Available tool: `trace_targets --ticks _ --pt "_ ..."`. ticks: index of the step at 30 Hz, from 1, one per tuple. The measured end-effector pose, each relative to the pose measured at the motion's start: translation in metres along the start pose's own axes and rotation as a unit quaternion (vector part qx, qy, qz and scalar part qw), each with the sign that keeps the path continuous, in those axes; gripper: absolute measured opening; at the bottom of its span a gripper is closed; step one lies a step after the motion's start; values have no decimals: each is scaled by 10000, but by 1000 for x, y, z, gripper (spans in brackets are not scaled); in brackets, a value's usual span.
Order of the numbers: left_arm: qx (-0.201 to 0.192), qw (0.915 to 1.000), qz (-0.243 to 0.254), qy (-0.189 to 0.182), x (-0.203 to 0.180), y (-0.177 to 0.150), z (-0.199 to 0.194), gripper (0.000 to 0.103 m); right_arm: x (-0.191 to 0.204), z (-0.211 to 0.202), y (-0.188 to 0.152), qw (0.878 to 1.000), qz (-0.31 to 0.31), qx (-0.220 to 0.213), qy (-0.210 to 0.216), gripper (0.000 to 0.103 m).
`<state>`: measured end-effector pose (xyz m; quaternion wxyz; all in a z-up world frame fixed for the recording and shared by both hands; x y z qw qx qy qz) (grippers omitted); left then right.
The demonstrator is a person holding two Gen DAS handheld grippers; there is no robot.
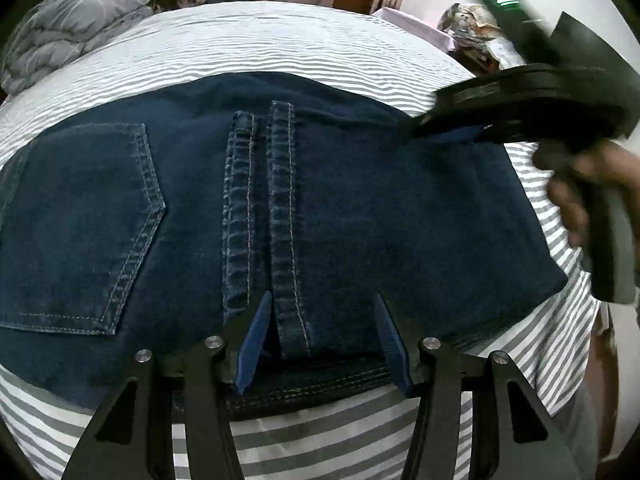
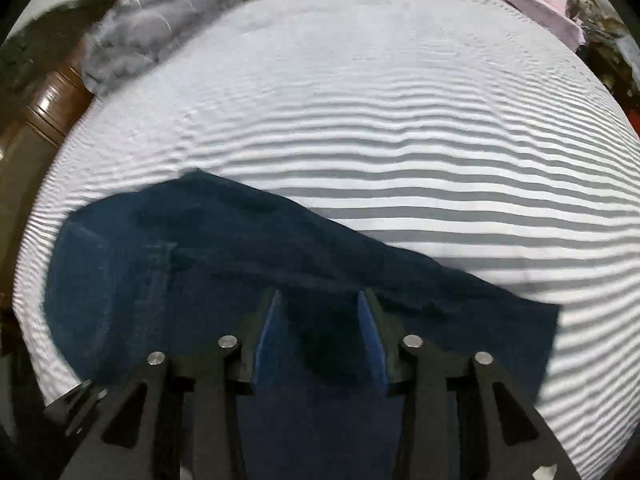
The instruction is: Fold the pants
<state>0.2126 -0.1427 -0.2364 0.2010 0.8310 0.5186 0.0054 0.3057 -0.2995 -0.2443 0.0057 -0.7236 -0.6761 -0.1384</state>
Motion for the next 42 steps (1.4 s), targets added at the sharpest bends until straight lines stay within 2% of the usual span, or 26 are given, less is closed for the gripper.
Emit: trace_targets --ticks 1,4,6,8,11,12,15,17,18,19,20,21,22,24,26,27,29,32,36,38,42 --pt "16 10000 -27 -73 -1 1 -1 54 2 10 -2 9999 63 102 -47 42" --pt "33 9972 -419 -626 10 2 -15 54 11 3 -1 9997 -121 62 -180 47" --pt "-215 9928 -810 -856 31 4 -38 54 16 -10 -3 9993 -272 -64 -250 47" --pt "-487 9876 -1143 -964 57 5 -61 55 27 -29 -5 9990 -376 -214 -91 47" --pt "-966 9734 -1845 -953 111 2 -100 56 54 -51 -13 9976 -491 -308 387 47" --pt "-1131 9654 -2168 -909 137 -2 -115 56 66 -55 -16 9968 -520 -292 524 47" --pt "-1388 9476 -2778 -745 193 -14 -141 56 96 -61 -29 9940 -611 -192 891 47" --pt "-1460 9352 -3110 -857 219 -23 -150 56 114 -64 -34 9922 -709 -204 1008 47" --pt "-1503 9251 -3339 -1006 233 -30 -154 56 121 -66 -37 9909 -762 -218 1086 47" --pt "-1556 9102 -3649 -1186 250 -39 -157 56 129 -67 -36 9900 -810 -230 1129 47" --pt "-1574 9004 -3842 -1303 259 -45 -155 56 133 -67 -36 9896 -835 -244 1143 48" --pt "-1575 8837 -4149 -1488 272 -55 -151 56 134 -68 -37 9893 -839 -251 1170 49" --pt "-1559 8741 -4319 -1585 278 -64 -147 56 132 -68 -37 9896 -809 -246 1160 49" --pt "-1539 8463 -4747 -1864 295 -79 -134 56 123 -64 -35 9919 -710 -225 1030 49" --pt "-1482 8275 -5008 -2060 305 -86 -121 56 107 -60 -33 9937 -588 -179 934 49" --pt "-1496 8142 -5162 -2196 310 -89 -114 56 100 -56 -32 9943 -529 -143 909 49" --pt "-1499 8010 -5331 -2276 316 -91 -102 56 86 -48 -37 9953 -398 -8 885 50" --pt "-1530 7954 -5374 -2348 324 -90 -92 56 79 -34 -48 9955 -441 227 803 50" --pt "-1593 7925 -5395 -2355 333 -78 -90 56 81 -19 -55 9957 -532 314 692 50" --pt "-1565 7893 -5443 -2374 334 -69 -89 59 84 -10 -50 9956 -452 319 756 50" --pt "-1610 7880 -5471 -2319 341 -61 -92 59 90 5 -35 9962 -411 279 722 49"
Point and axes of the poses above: each gripper's, at about its wrist camera, not at the fingertips, and z roughly the way its jaws point, x to its left, y to its top, the point moved 10 cm from there along z, roughly the way its jaws point, and after that the axes turned 11 degrees about x, right-handed, at the moved point
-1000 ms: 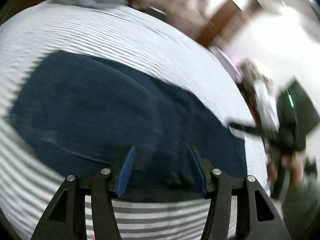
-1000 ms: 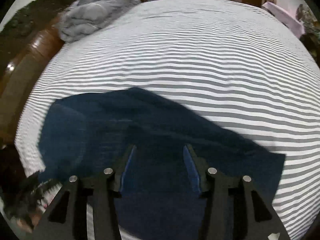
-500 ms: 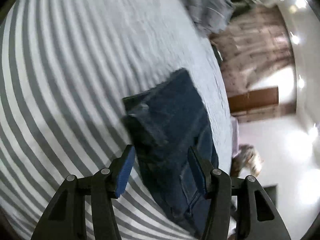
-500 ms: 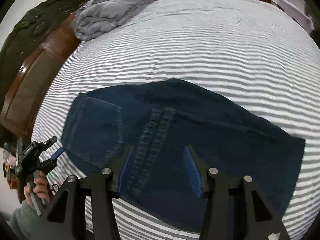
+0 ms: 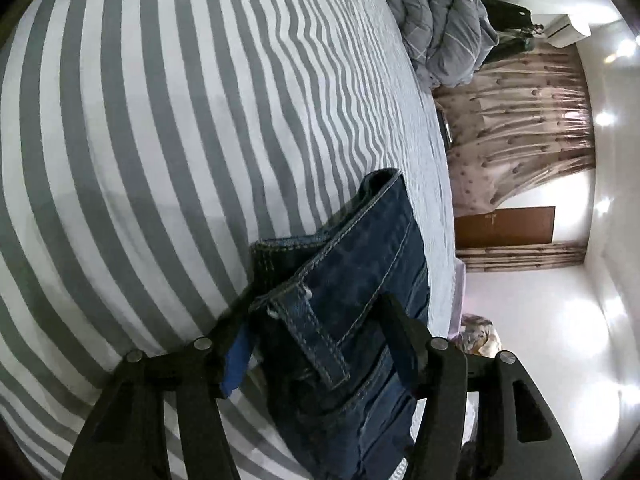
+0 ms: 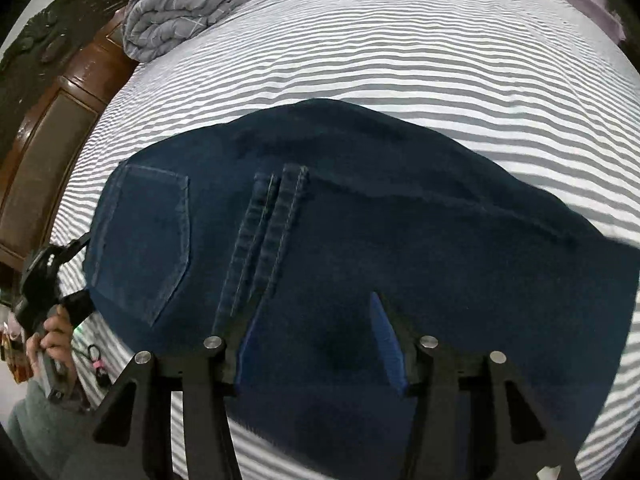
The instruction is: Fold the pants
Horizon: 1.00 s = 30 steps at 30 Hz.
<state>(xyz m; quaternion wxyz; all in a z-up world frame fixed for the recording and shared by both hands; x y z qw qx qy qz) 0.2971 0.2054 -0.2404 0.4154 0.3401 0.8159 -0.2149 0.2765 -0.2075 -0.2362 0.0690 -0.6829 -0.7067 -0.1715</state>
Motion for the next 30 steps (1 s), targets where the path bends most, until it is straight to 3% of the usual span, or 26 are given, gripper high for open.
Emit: trace_targets --ticks 1,3,6,10,13,16,18,21,24,30 --pt "-37 10000 8 15 -1 2 -1 59 0 4 6 9999 -28 -20 -148 48" --pt "-125 9997 158 157 -2 0 -2 47 2 7 13 9990 -135 -88 -415 47" --pt "-280 9970 579 427 -10 -4 -6 40 2 16 26 9936 -410 -182 -1036 47" --pt "-396 9939 893 502 -28 -10 -16 34 7 28 28 9824 -783 -64 -1693 48" --pt "-454 9907 1156 563 -45 -15 -20 32 13 20 32 9864 -773 -88 -1447 43" --pt "-511 9864 1447 596 -65 -20 -22 31 13 24 37 9890 -628 -126 -1336 48" --pt "-534 9827 1652 639 -78 -25 -23 30 18 31 40 9875 -726 -167 -1390 54" --pt "-540 9786 1880 640 -97 -29 -23 30 25 30 36 9834 -869 -205 -1579 50" --pt "-540 9755 2045 604 -113 -34 -23 30 30 25 15 9936 -720 -13 -876 47" --pt "-550 9671 2420 563 -146 -47 -17 30 32 24 -47 9923 -922 166 -810 53"
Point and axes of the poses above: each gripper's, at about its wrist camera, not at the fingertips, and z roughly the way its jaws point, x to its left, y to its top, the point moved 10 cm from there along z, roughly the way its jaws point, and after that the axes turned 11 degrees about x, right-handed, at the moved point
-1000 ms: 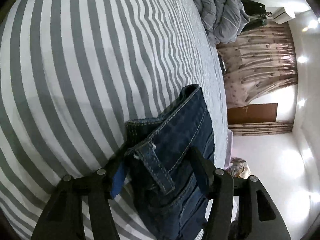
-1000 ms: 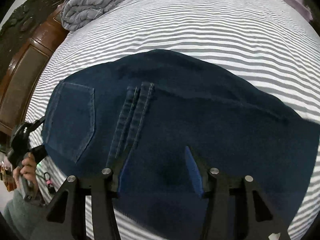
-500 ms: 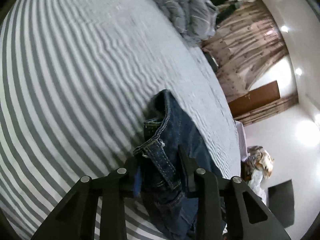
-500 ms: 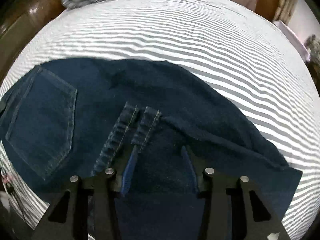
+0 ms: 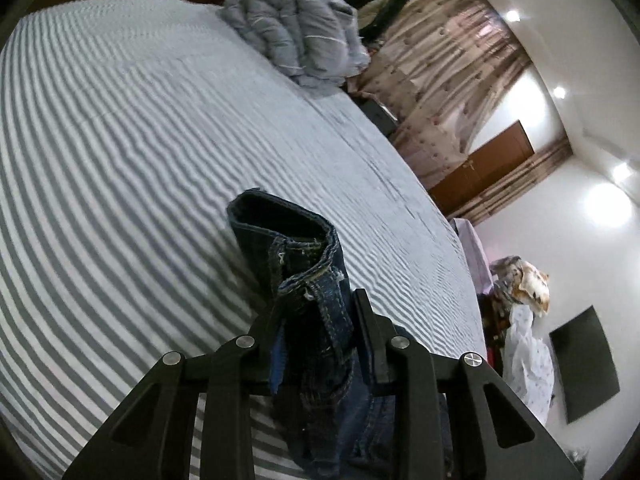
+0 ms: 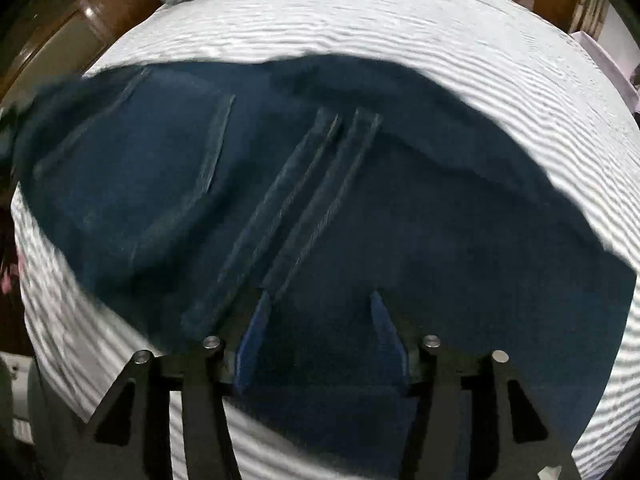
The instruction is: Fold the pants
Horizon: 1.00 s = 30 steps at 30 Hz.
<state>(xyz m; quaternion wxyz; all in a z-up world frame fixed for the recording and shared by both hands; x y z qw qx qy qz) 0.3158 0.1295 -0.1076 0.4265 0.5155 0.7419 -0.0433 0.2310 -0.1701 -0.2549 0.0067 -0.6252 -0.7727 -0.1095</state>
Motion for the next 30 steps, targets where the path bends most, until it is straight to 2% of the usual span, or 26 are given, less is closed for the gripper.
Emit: trace_targets --ticks 2,3,5,7,10,12,16,19,22,28,30 --pt "20 9999 103 11 -11 1 2 30 0 -6 -4 9997 110 -32 214 53" --pt "43 9998 191 9 -20 2 3 30 0 -11 -3 9985 236 -37 495 52" --pt "53 9996 288 26 -30 5 6 28 4 -25 7 9934 414 -153 1056 51" --pt "60 9994 327 126 -36 6 9 27 11 -40 23 9899 490 -304 1296 51" --pt "106 9995 113 264 -23 8 13 27 10 -55 37 9900 485 -497 1230 52" --pt "161 9990 -36 427 -6 6 15 27 7 -58 35 9891 509 -544 1267 51" --pt "384 9970 -291 612 35 0 20 29 -11 -44 24 9890 718 -389 1233 52" --pt "519 9956 -566 538 68 -8 21 32 -18 -26 18 9890 818 -187 1217 52" --pt "674 9936 -822 383 96 -19 25 37 -19 -23 13 9910 765 -164 1084 52" --pt "730 9911 -1113 -11 120 -35 29 45 -17 -22 19 9933 735 -201 874 52" --pt "721 9903 -1184 -89 125 -38 30 53 -24 -20 18 9941 788 -197 721 51"
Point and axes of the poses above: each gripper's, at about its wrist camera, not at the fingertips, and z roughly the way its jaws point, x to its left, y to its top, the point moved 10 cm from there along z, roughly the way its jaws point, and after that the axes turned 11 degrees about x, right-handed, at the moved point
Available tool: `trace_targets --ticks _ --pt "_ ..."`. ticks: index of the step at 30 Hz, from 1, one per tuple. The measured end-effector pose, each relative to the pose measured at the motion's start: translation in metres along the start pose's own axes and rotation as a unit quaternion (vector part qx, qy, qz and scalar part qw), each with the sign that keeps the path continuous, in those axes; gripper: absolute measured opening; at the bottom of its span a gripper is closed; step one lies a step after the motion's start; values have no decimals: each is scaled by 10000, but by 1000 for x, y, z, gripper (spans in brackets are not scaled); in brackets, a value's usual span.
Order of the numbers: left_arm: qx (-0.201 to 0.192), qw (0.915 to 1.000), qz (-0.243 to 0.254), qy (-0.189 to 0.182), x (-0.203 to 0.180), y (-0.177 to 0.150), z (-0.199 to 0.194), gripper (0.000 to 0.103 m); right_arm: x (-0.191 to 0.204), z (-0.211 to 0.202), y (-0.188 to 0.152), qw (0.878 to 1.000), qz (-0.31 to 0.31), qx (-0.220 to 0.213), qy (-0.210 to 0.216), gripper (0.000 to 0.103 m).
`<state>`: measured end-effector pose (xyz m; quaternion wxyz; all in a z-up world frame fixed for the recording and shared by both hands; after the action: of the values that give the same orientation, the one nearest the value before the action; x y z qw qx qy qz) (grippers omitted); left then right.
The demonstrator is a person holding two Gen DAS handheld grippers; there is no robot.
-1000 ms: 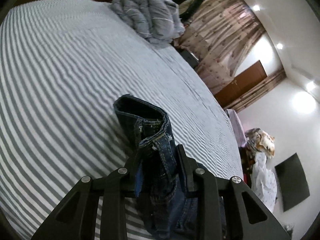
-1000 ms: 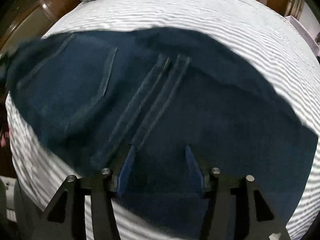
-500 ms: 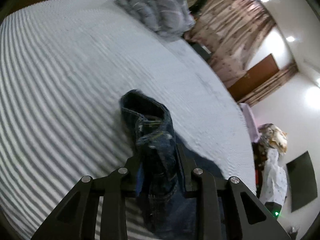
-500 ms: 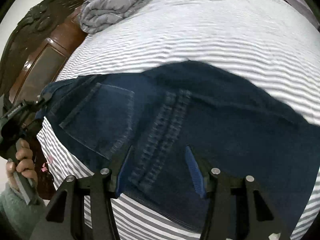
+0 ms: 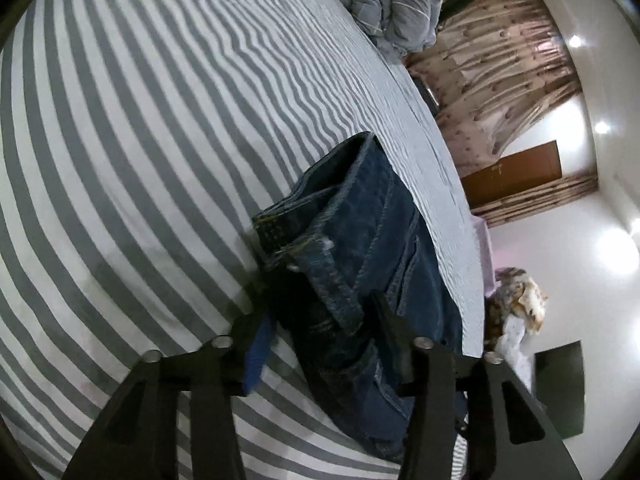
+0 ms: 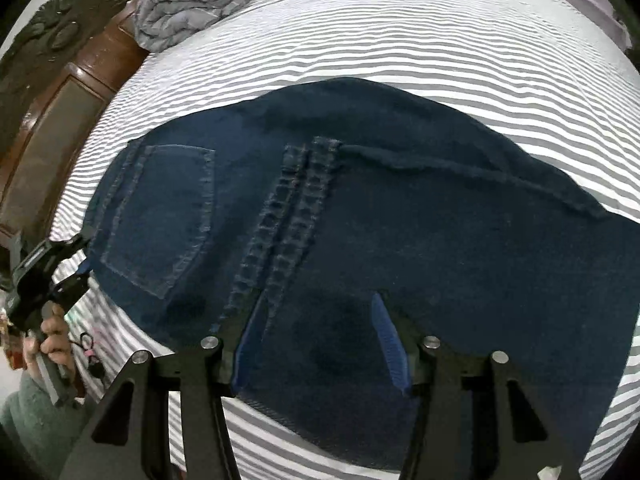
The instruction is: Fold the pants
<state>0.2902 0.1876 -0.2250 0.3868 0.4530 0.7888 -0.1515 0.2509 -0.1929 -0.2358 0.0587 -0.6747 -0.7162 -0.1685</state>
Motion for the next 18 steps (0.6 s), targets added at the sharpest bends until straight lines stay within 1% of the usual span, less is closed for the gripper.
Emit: trace_targets --ticks 1,3,5,8,11,12,13,14,15,18 --pt "14 10000 -29 -39 2 2 2 55 -5 0 0 9999 8 -11 -132 51" --pt "89 9998 -115 -129 5 4 7 56 -14 0 -1 9994 32 -43 -343 51" --pt "106 9995 -185 -213 5 9 11 58 -25 -2 -3 9988 90 -89 -467 51" --pt "112 9996 -165 -202 0 18 19 63 -37 -1 -4 9986 220 -55 -470 51" --pt "76 9999 -69 -93 -7 27 24 62 -42 -2 -3 9988 340 -62 -345 51" --pt "53 10000 -12 -47 -9 28 24 47 -43 -3 -2 9986 351 -82 -388 51" --pt "-3 10000 81 29 -10 29 22 37 -44 -5 -1 9982 329 -114 -486 51" --pt "3 9999 156 18 -13 28 21 32 -45 -5 -1 9979 310 -121 -547 50" --pt "-33 9998 206 32 -17 28 19 29 -47 -7 -2 9974 306 -122 -644 50" --pt "-193 9985 484 182 -31 26 12 27 -58 -15 -7 9947 352 -223 -936 50"
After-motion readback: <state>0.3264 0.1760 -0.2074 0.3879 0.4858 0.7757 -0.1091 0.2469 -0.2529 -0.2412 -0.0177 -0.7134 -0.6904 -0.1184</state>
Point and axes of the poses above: each gripper's, at about its wrist camera, not at the fingertips, and z roughly the way its jaws point, x to its left, y to its top, the point moved 10 cm from there along z, roughly the way its jaws point, and after that the axes turned 11 degrees about x, right-handed, at the moved point
